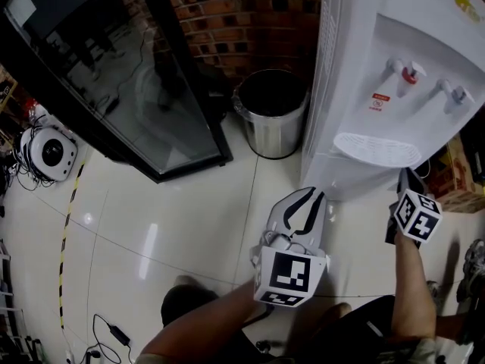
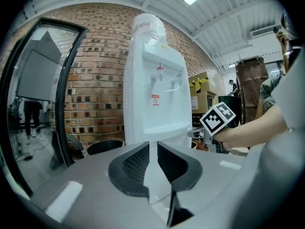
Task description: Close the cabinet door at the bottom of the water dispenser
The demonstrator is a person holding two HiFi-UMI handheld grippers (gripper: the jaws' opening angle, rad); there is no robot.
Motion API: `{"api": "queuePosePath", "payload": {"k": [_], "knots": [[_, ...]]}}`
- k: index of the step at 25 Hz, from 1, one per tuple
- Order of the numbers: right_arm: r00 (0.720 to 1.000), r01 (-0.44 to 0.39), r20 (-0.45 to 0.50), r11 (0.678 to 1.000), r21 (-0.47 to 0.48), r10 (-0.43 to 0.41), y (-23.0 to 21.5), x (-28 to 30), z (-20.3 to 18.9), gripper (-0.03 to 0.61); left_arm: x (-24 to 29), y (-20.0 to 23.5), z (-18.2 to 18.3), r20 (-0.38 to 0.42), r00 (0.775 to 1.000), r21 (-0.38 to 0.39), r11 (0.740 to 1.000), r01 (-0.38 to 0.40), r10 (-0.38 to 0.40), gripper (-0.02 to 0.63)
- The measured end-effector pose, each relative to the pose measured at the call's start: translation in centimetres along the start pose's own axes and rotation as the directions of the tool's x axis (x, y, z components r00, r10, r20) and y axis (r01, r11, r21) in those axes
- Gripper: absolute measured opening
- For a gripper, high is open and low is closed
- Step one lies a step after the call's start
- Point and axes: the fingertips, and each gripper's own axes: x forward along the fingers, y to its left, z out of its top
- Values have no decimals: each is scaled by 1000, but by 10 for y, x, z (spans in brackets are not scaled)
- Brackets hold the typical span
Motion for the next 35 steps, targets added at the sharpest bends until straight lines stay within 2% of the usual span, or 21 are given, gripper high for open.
{"api": "queuePosePath", "payload": {"k": [8, 12, 14, 17, 21, 27, 33, 35], "knots": [[997, -3, 83, 999, -44, 6, 14, -65, 36, 2, -10, 5, 11, 36, 999, 5, 1000, 13, -14, 46], [987, 2, 157, 995, -102, 14, 34, -110, 62, 2, -28, 11, 24, 58, 998, -47, 999, 24, -22, 44], [981, -17, 190, 991, -133, 42, 50, -132, 74, 2, -45, 11, 35, 75, 997, -66, 997, 34, -29, 44], [970, -55, 226, 987, -150, 88, 72, -163, 85, 2, -75, 11, 51, 106, 994, -47, 998, 41, -36, 44], [958, -108, 247, 981, -163, 147, 101, -197, 91, 0, -121, 28, 61, 121, 993, -58, 998, 10, -3, 44], [934, -177, 264, 955, -236, 238, 151, -262, 84, 2, -184, 48, 68, 125, 990, -65, 997, -52, 59, 44], [911, -261, 254, 931, -256, 325, 192, -322, 59, 0, -222, 14, 69, 135, 991, 30, 1000, -2, -2, 4], [901, -297, 238, 916, -269, 362, 205, -340, 49, 0, -235, 6, 64, 136, 991, 41, 999, 8, -13, 2]]}}
